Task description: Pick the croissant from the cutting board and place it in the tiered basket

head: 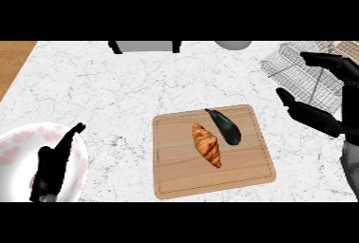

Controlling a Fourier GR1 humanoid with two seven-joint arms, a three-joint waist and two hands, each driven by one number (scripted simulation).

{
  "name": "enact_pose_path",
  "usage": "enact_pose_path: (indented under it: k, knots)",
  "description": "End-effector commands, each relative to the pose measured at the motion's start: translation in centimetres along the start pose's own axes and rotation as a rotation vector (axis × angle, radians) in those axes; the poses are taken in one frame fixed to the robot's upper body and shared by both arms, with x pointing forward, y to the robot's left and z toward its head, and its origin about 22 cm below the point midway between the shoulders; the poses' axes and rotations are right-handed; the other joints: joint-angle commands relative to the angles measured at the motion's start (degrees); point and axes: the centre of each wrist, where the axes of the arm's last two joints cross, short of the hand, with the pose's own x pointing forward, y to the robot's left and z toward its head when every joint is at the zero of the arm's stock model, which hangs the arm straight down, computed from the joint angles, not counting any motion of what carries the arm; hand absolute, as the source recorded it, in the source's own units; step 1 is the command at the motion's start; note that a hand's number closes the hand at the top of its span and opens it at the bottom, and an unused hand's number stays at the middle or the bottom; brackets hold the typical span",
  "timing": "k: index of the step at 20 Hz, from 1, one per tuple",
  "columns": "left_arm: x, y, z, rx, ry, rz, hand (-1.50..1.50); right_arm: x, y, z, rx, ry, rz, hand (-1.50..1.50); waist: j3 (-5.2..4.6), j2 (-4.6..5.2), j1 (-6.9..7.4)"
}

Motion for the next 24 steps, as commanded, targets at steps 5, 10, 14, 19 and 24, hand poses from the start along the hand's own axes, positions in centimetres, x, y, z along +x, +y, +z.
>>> enact_pose_path:
  k: [5, 10, 14, 19, 24]
  knots:
    - [0.0, -5.5, 1.3, -0.065, -0.022, 0.118, 0.0, 1.4, 8.2, 7.0, -0.223, -0.022, 0.001, -1.5, -0.14, 0.46, 1.3]
    - [-1.8, -4.3, 1.6, -0.027, -0.024, 0.093, 0.0, 1.6, 6.9, 11.5, 0.041, 0.18, 0.216, -1.5, -0.38, 0.28, 0.27]
    - [-0.8, -5.5, 1.6, -0.041, -0.026, 0.098, 0.0, 2.1, 8.4, 12.5, 0.24, 0.303, 0.408, -1.5, -0.66, 0.25, 0.62]
    - [-0.9, -4.8, 1.5, -0.042, -0.032, 0.082, 0.0, 4.2, 8.8, 11.6, 0.329, 0.357, 0.717, -1.5, -0.75, 0.14, 1.02]
    - [0.7, -5.7, 1.1, -0.061, -0.051, 0.098, 0.0, 8.5, 12.8, 12.0, 0.275, 0.388, 0.908, -1.5, -0.4, 0.11, 1.33]
